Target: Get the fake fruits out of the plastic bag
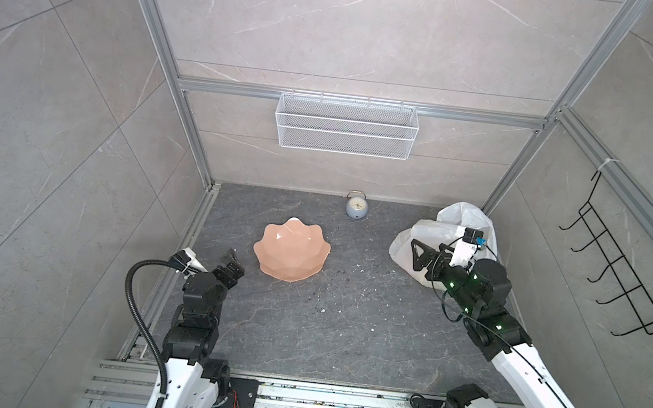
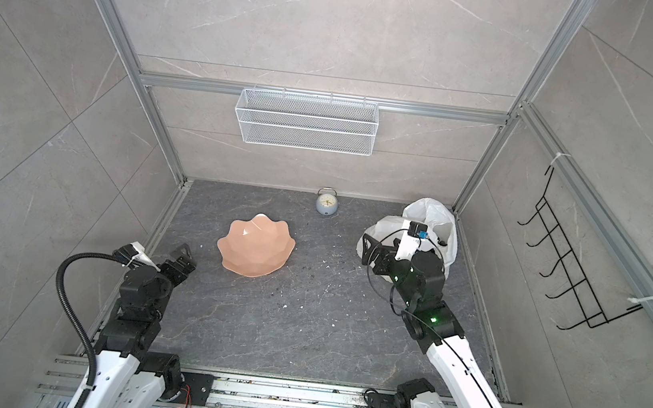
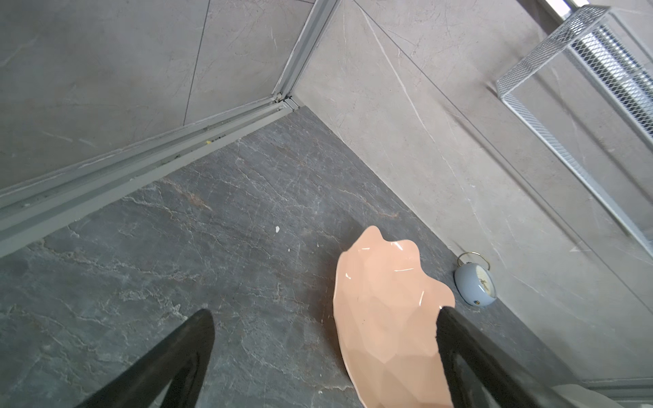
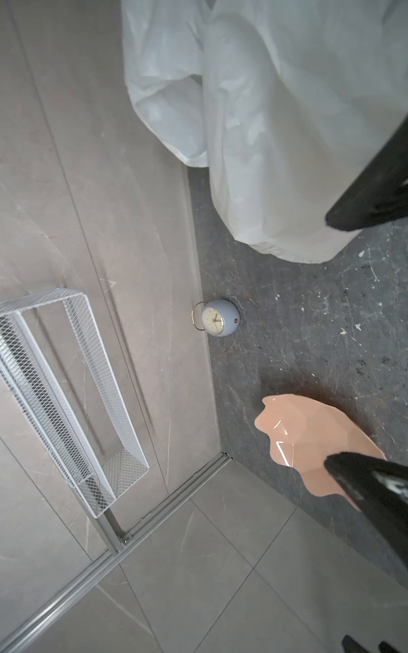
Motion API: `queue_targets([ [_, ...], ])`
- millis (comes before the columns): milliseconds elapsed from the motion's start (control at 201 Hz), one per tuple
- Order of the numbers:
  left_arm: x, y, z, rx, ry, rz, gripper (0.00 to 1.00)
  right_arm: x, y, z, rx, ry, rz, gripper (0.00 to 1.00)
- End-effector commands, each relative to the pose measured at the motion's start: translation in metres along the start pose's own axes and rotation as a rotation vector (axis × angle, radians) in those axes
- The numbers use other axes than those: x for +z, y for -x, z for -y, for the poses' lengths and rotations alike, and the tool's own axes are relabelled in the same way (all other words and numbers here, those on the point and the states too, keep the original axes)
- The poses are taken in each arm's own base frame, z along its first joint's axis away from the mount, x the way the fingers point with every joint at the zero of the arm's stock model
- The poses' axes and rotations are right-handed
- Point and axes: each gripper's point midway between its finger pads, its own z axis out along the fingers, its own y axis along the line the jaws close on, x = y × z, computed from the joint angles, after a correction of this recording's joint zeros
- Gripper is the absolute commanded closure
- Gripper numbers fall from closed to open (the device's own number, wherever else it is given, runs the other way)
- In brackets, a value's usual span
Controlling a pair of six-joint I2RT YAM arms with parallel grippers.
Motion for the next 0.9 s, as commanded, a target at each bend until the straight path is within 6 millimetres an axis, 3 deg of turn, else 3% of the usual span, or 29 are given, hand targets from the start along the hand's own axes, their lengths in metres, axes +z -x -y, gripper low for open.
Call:
queue_targets([
  [0,-0.009,-0.008,0.013,-0.016,-0.079,-0.054,0.0,0.02,-0.055,0.002,0.144,-0.054,-0.289,0.07],
  [124,-0.017,-0.008,0.02,0.029,-0.101,-0.097,0.0,0.041,-0.082,-0.033,0.107,-0.045,-0.374,0.07],
  [259,-0.022,-0.015,0.031,0.037,-0.167,-0.142,0.0,0.071,-0.115,-0.067,0.188,-0.001,-0.479,0.08],
  [448,-0.032,-0.013,0.029,0.044,-0.175,-0.124,0.0,0.119,-0.162,-0.108,0.167,0.037,-0.604,0.15],
  [562,-0.036,-0.011,0.019,0.038,-0.142,-0.097,0.0,0.143,-0.186,-0.112,0.193,0.025,-0.653,0.18],
  [891,-0.039,-0.011,0.016,0.033,-0.139,-0.08,0.0,0.205,-0.22,-0.111,0.219,-0.021,-0.692,0.32],
])
